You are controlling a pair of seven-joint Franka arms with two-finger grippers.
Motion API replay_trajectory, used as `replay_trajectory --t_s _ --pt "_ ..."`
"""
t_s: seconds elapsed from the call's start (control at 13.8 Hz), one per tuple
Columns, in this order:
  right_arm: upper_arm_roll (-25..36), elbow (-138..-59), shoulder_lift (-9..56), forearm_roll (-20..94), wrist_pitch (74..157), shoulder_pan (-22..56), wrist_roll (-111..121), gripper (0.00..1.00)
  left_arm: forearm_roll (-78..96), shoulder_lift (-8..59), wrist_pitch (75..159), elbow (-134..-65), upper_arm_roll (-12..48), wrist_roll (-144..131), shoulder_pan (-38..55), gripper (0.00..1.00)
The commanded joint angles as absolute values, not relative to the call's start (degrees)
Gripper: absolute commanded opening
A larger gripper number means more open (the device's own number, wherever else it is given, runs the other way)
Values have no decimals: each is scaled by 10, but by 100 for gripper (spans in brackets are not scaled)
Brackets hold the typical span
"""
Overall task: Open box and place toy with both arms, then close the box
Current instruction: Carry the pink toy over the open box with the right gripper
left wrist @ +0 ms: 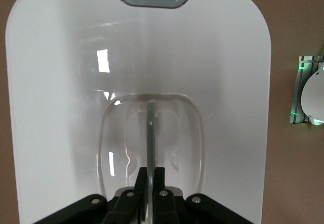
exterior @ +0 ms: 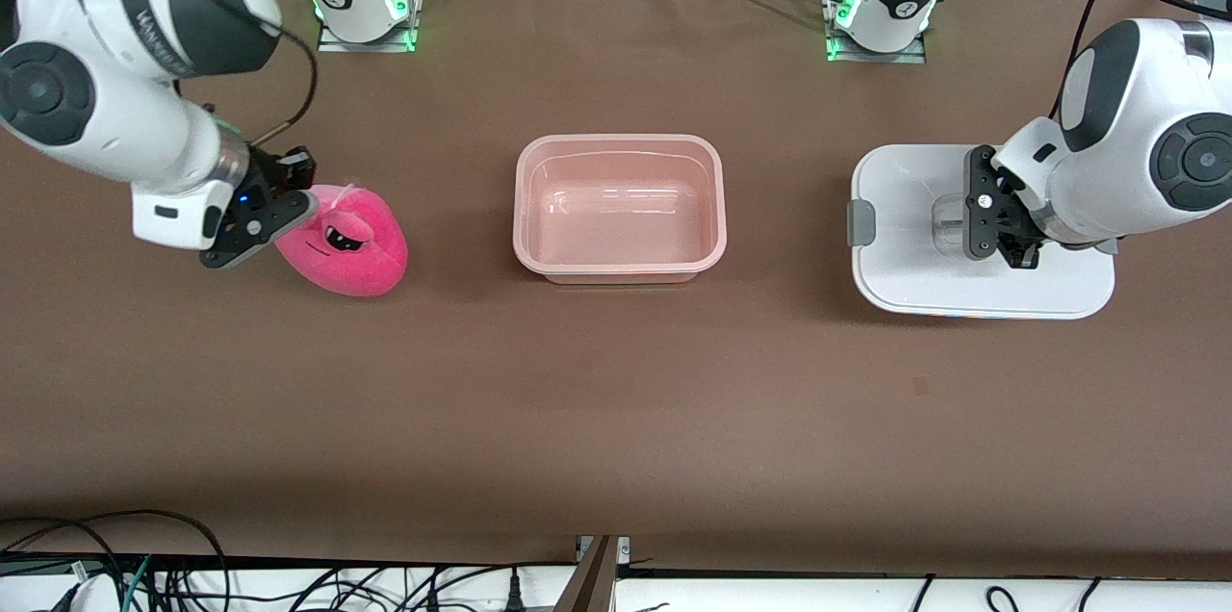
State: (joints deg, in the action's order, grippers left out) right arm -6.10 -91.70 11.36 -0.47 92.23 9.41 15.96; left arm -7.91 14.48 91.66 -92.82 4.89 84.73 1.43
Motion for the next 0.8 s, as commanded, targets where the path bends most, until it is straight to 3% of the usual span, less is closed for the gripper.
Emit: replay_trajectory --t_s 0.0,0.72 --pt "-101 -891 119 -14 900 108 37 0 -64 131 914 -938 49 868 11 0" --pt "-102 -831 135 -63 877 300 -292 0 -64 138 915 -937 49 904 -6 0"
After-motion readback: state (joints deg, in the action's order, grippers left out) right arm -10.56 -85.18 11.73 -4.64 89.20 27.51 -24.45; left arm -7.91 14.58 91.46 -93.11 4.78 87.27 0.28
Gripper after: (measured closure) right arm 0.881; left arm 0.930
